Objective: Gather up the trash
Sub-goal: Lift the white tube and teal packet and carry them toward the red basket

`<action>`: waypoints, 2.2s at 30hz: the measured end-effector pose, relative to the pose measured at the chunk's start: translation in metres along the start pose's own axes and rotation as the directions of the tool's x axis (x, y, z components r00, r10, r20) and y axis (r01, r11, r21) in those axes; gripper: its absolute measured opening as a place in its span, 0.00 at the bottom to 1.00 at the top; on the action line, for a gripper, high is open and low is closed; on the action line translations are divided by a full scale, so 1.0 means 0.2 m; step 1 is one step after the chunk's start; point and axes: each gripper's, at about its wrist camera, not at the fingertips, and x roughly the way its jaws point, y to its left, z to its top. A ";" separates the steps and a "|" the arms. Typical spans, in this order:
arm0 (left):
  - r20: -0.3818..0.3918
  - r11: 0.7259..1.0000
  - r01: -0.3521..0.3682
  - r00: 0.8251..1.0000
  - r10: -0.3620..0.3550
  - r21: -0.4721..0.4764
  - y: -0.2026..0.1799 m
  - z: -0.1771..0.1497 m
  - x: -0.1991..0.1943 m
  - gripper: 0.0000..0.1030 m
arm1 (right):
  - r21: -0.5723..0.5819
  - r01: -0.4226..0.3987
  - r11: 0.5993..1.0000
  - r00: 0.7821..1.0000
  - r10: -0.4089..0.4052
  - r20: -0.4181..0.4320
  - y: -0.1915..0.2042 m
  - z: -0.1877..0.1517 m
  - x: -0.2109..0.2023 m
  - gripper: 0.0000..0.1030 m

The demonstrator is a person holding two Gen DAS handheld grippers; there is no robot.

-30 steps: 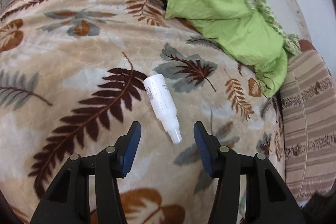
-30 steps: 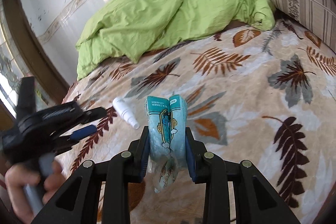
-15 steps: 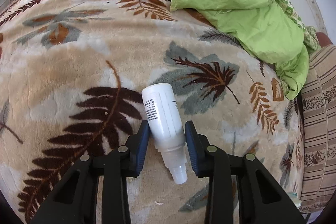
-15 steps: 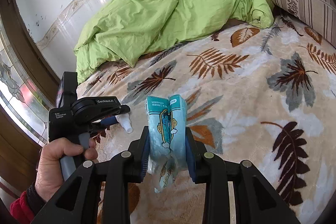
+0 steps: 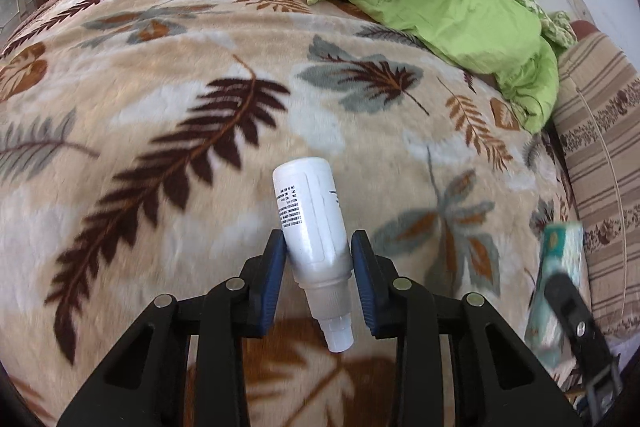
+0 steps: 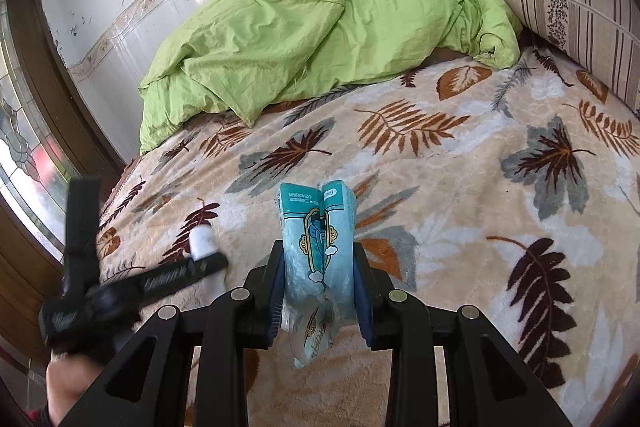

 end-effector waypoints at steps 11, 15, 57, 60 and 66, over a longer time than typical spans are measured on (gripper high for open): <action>-0.032 0.996 0.026 0.999 -0.024 0.082 -0.01 -0.39 -0.27 0.31 | -0.029 -0.009 1.000 1.000 0.010 0.011 0.03 -0.10 -0.20 0.32; -0.019 0.992 0.038 0.999 -0.036 0.119 -0.03 -0.50 -0.36 0.31 | -0.039 -0.018 0.999 1.000 0.019 0.006 0.04 -0.18 -0.29 0.32; 0.156 0.988 0.049 0.985 -0.072 0.144 -0.01 -0.56 -0.48 0.30 | -0.066 -0.059 0.996 0.998 0.057 -0.034 0.05 -0.33 -0.39 0.32; 0.164 0.987 0.051 0.984 -0.076 0.151 -0.01 -0.56 -0.48 0.29 | -0.066 -0.057 0.996 0.998 0.055 -0.032 0.05 -0.33 -0.39 0.32; 0.191 0.981 0.063 0.977 -0.098 0.182 -0.05 -0.57 -0.52 0.29 | -0.049 -0.058 0.997 0.998 0.057 -0.024 0.03 -0.33 -0.40 0.32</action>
